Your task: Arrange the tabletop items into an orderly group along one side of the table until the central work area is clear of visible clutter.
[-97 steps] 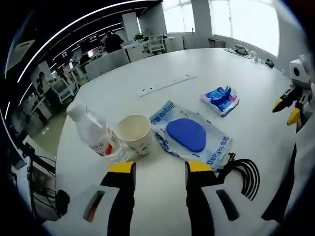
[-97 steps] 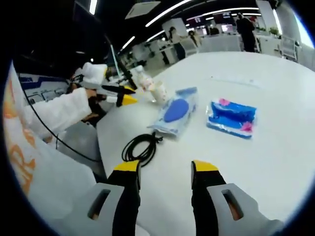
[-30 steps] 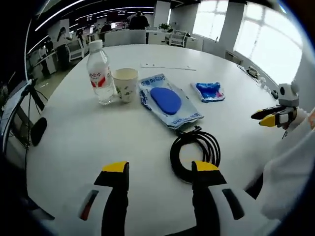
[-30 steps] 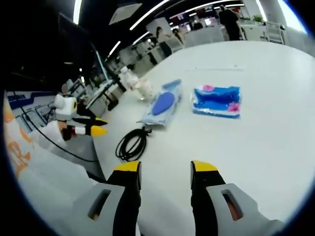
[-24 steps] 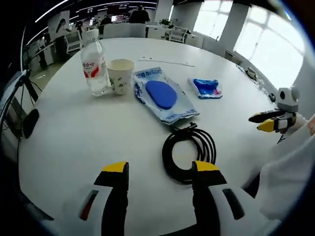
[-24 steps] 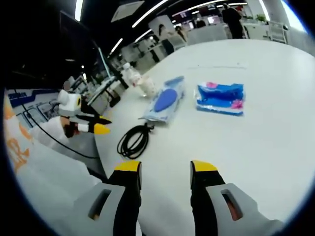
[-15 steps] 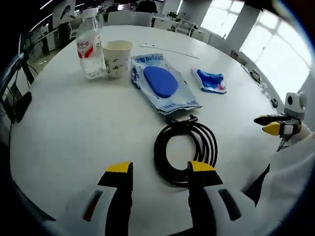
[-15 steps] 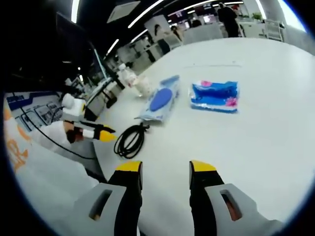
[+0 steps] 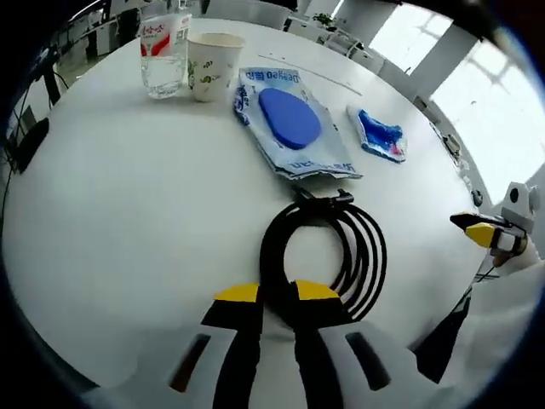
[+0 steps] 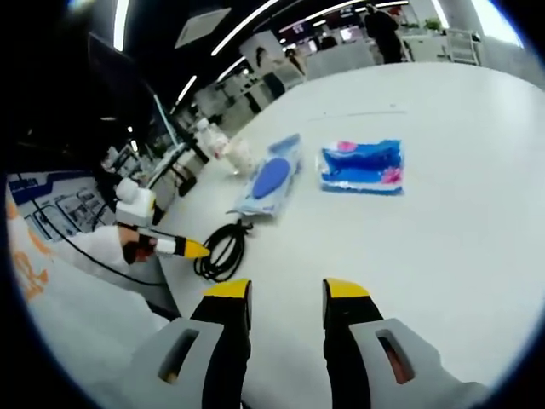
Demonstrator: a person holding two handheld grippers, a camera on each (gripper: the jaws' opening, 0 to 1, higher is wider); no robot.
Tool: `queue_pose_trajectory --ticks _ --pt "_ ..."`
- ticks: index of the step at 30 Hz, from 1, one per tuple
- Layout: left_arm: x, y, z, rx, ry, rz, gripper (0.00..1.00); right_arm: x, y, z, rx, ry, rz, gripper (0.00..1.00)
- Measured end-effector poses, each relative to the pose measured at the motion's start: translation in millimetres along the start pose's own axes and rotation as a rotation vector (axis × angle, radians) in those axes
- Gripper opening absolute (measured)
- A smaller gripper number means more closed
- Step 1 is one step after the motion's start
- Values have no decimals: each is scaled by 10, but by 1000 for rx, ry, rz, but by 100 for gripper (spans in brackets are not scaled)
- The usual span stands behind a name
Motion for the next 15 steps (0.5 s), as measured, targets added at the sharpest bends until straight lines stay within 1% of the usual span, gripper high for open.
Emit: queue_pose_trajectory --ticks 2,3,4,6,7,9,10,13,15 --pt "9 -2 -9 7 -5 -17 9 2 -1 -1 2 -1 5 31" --pt "19 -17 -17 22 -10 -82 8 5 0 -1 2 -1 6 31" --pt "13 -16 -19 36 -13 -129 6 6 2 -1 2 -1 7 31" --pt "12 -31 -40 93 -18 -219 4 10 11 1 -1 -3 7 30" --pt "17 -39 -53 111 -15 -221 2 11 15 1 -2 -2 9 30" --pt "33 -54 -78 110 1 -170 1 13 25 4 -6 -3 11 31" --pt "35 -68 -88 110 8 -131 1 12 30 6 -10 -3 14 31" --pt "35 -148 -158 132 -12 -119 1 13 35 10 -14 -7 20 31" --pt "3 -197 -206 180 -41 -127 0 19 41 13 -22 -14 32 32"
Point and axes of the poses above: the point that each gripper's makers call its tool centre point, and the gripper's own axes: z roughly forward along the fingers, y roughly to its left, x roughly out of its underside, the point moved 9 cm from there along -z, roughly backward along the fingers, and after that the axes turned 15 degrees about -z, right-handed, at the moved point
